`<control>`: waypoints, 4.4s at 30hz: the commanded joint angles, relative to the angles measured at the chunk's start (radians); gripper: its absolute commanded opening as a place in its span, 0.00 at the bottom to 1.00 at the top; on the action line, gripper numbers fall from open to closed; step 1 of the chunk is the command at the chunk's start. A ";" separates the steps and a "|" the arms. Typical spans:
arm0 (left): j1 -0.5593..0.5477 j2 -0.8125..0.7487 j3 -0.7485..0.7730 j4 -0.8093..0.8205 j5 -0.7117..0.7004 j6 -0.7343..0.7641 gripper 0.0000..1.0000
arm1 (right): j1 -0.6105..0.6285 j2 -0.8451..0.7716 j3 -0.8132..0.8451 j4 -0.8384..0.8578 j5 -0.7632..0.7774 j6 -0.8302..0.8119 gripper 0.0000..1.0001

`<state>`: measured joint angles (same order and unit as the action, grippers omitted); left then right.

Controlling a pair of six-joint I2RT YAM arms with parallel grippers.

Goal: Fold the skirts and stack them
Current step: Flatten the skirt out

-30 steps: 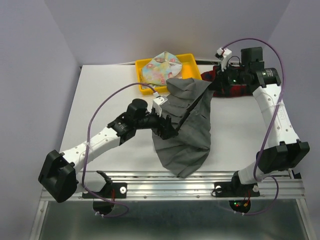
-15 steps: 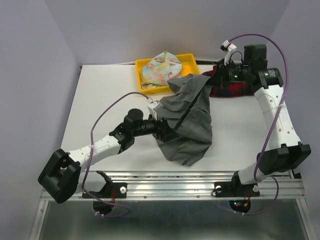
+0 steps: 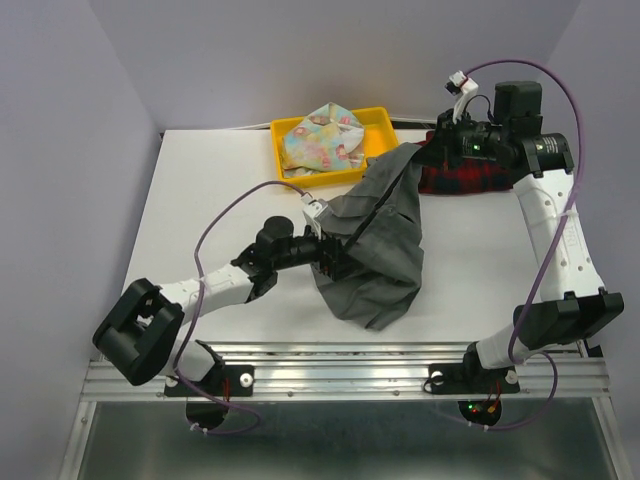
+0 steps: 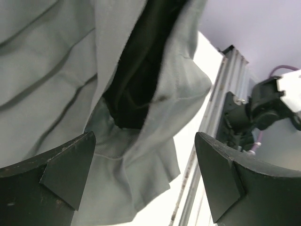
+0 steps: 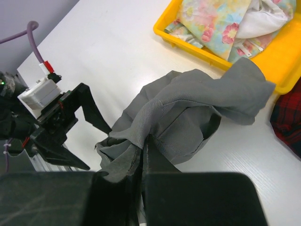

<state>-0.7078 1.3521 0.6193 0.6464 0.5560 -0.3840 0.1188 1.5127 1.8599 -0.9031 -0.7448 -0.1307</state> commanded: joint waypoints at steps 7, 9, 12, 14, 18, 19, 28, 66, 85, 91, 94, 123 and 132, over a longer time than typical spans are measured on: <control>-0.009 0.085 0.137 0.042 -0.140 0.115 0.99 | 0.001 -0.043 0.079 0.067 -0.103 -0.007 0.01; -0.007 0.096 0.152 0.044 -0.146 0.140 0.98 | 0.001 -0.048 0.074 0.066 -0.111 -0.015 0.01; -0.005 0.099 0.163 0.036 -0.140 0.195 0.99 | 0.001 -0.054 0.071 0.056 -0.117 -0.038 0.01; 0.005 0.085 0.171 0.000 -0.143 0.227 0.99 | 0.001 -0.052 0.074 0.044 -0.116 -0.050 0.01; 0.021 0.019 0.169 -0.083 -0.105 0.333 0.99 | 0.001 -0.048 0.076 0.033 -0.122 -0.066 0.01; 0.021 -0.020 0.160 -0.108 -0.108 0.377 0.99 | 0.001 -0.046 0.079 0.032 -0.128 -0.069 0.01; 0.027 0.024 0.206 -0.199 0.041 0.410 0.77 | 0.001 -0.034 0.122 0.056 -0.145 -0.038 0.01; 0.327 -0.139 0.515 -0.586 0.104 0.548 0.00 | 0.001 -0.065 0.245 -0.042 0.189 -0.188 0.01; 0.324 -0.585 0.827 -1.460 -0.199 1.064 0.00 | 0.001 -0.262 0.189 -0.485 0.256 -0.630 0.01; 0.324 -0.608 0.941 -1.573 -0.101 1.039 0.00 | 0.001 -0.293 0.243 -0.479 0.268 -0.627 0.01; 0.324 -0.570 0.887 -1.613 -0.047 1.050 0.00 | 0.001 -0.255 0.202 -0.432 0.285 -0.546 0.01; 0.783 0.104 0.491 -1.042 0.036 0.668 0.86 | 0.054 0.337 -0.298 0.288 0.008 0.123 0.66; 0.843 0.283 0.404 -0.913 0.160 0.573 0.73 | 0.169 0.546 -0.211 0.480 0.044 0.215 0.62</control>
<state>0.1375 1.6032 1.0340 -0.3466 0.5999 0.2417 0.2600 1.9957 1.5932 -0.5709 -0.6888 0.0128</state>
